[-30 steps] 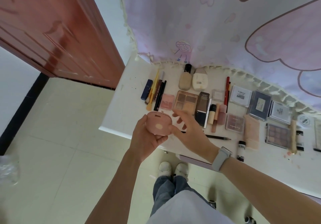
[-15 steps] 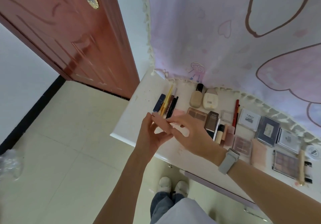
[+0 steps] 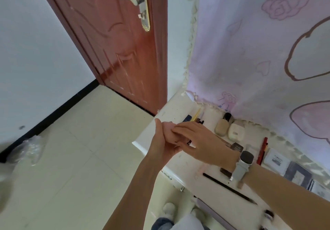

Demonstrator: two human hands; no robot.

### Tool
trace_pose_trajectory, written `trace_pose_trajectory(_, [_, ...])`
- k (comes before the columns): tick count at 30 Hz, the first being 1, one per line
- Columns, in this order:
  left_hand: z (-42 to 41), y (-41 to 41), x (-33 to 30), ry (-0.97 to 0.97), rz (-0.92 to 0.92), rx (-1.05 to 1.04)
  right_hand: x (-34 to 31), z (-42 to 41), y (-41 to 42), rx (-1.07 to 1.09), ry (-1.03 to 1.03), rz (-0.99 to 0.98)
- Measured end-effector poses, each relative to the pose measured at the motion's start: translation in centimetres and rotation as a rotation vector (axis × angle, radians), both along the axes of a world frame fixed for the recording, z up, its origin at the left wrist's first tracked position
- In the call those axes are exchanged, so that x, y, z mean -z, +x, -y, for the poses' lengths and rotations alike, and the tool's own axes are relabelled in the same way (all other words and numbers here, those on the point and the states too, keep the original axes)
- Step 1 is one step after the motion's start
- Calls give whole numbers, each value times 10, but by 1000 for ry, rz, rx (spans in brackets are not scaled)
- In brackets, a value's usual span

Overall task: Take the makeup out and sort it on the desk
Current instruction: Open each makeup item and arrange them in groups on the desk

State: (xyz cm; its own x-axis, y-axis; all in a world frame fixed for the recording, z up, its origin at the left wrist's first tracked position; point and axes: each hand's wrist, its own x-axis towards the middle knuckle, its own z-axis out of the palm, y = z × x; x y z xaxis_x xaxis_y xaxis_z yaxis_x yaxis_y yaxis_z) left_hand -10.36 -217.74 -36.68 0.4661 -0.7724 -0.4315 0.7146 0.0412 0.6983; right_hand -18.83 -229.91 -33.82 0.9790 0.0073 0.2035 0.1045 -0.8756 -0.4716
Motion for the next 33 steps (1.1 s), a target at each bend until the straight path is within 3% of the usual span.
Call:
trace_pose_trajectory(7, [16, -20, 9, -29, 11, -55, 5, 35, 1, -202, -79, -32])
trace_pose_trajectory(13, [28, -31, 32, 25, -48, -83, 20, 46, -7, -254, -107, 19])
trace_pose_trajectory(18, [25, -24, 53, 45, -140, -27, 26, 60, 7, -236, -27, -53])
trace_pose_trajectory(24, [28, 10, 72, 80, -247, 36, 48, 82, 34, -29, 184, -135])
trace_pose_trajectory(28, [44, 36, 84, 155, -331, -95, 65, 96, 59, 163, 229, -175])
trace_pose_trajectory(33, [79, 61, 93, 526, 96, -297, 77, 113, 91, 318, 264, -211])
